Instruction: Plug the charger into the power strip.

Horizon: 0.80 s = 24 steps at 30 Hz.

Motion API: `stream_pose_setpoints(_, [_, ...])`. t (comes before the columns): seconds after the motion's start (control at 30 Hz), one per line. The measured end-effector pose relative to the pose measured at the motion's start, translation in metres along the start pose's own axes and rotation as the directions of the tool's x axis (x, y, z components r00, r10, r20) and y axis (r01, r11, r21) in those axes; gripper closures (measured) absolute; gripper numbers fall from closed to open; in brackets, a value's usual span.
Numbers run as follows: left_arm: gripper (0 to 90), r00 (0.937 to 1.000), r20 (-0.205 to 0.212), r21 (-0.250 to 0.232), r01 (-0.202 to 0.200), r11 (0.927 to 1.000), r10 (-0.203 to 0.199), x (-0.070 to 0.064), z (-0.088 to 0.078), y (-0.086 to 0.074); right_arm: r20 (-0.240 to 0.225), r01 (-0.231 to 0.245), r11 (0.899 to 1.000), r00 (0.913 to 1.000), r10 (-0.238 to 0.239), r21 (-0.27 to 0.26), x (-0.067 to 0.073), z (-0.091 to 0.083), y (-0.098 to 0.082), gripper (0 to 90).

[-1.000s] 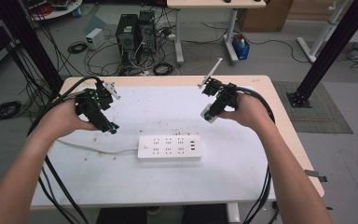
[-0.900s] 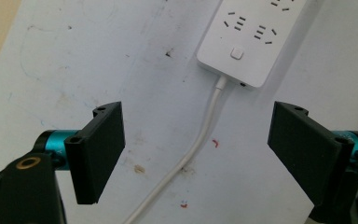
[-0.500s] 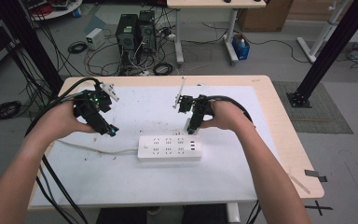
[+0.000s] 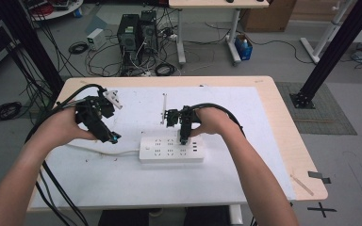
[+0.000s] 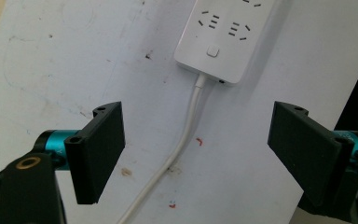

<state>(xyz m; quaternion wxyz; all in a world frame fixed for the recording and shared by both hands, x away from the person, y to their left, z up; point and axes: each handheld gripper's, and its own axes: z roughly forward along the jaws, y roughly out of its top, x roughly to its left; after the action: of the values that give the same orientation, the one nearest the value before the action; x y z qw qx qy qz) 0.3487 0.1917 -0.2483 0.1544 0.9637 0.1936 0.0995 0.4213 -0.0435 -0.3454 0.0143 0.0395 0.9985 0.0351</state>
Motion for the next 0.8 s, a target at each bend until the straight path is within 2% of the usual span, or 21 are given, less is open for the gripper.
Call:
stream_pose_setpoints(0.07, [19.0, 1.0, 0.002, 0.0, -0.004, 1.0, 0.004, -0.002, 0.0, 0.0, -0.003, -0.004, 1.0, 1.0, 0.004, -0.005, 0.0, 0.001, 0.002, 62.2])
stream_pose_setpoints(0.13, [19.0, 1.0, -0.001, 0.005, -0.008, 1.0, 0.008, -0.003, -0.001, 0.0, -0.015, 0.019, 1.0, 0.9997, -0.019, 0.007, 0.0, 0.002, 0.005, 62.3])
stream_pose_setpoints(0.2, [18.9, 1.0, 0.003, -0.003, 0.002, 1.0, -0.002, -0.003, -0.001, -0.001, -0.005, 0.042, 0.999, 0.9991, -0.042, 0.033, 0.002, 0.005, 0.006, 62.3])
stream_pose_setpoints(0.43, [19.0, 1.0, 0.003, -0.003, 0.004, 1.0, -0.004, -0.006, 0.001, -0.004, -0.009, 0.085, 0.996, 0.9964, -0.084, 0.025, 0.001, 0.006, 0.005, 62.7])
stream_pose_setpoints(0.47, [19.0, 1.0, 0.006, -0.004, 0.008, 1.0, -0.008, -0.006, 0.001, -0.004, -0.011, 0.11, 0.994, 0.9938, -0.11, 0.015, 0.0, 0.006, 0.003, 62.8])
stream_pose_setpoints(0.5, [18.9, 1.0, 0.006, 0.001, -0.001, 1.0, 0.001, -0.006, 0.001, -0.004, -0.014, 0.111, 0.994, 0.9938, -0.111, 0.015, -0.001, 0.006, 0.002, 62.8])
stream_pose_setpoints(0.67, [18.9, 1.0, 0.006, -0.002, -0.001, 1.0, 0.001, -0.007, 0.002, -0.004, 0.017, 0.144, 0.988, 0.9892, -0.145, 0.058, 0.006, 0.007, 0.009, 63.0])
stream_pose_setpoints(0.7, [19.0, 1.0, 0.007, -0.001, 0.001, 1.0, -0.001, -0.007, 0.002, -0.003, 0.018, 0.138, 0.988, 0.9901, -0.14, 0.07, 0.007, 0.007, 0.01, 63.0])
stream_pose_setpoints(0.73, [19.0, 1.0, 0.008, -0.003, 0.003, 1.0, -0.003, -0.007, 0.002, -0.003, 0.022, 0.154, 0.983, 0.9874, -0.157, 0.101, 0.007, 0.014, 0.012, 63.0])
stream_pose_setpoints(0.8, [19.0, 0.9999, 0.01, -0.004, -0.004, 1.0, 0.004, -0.007, 0.002, -0.004, 0.019, 0.155, 0.982, 0.9873, -0.158, 0.111, 0.007, 0.016, 0.015, 63.0])
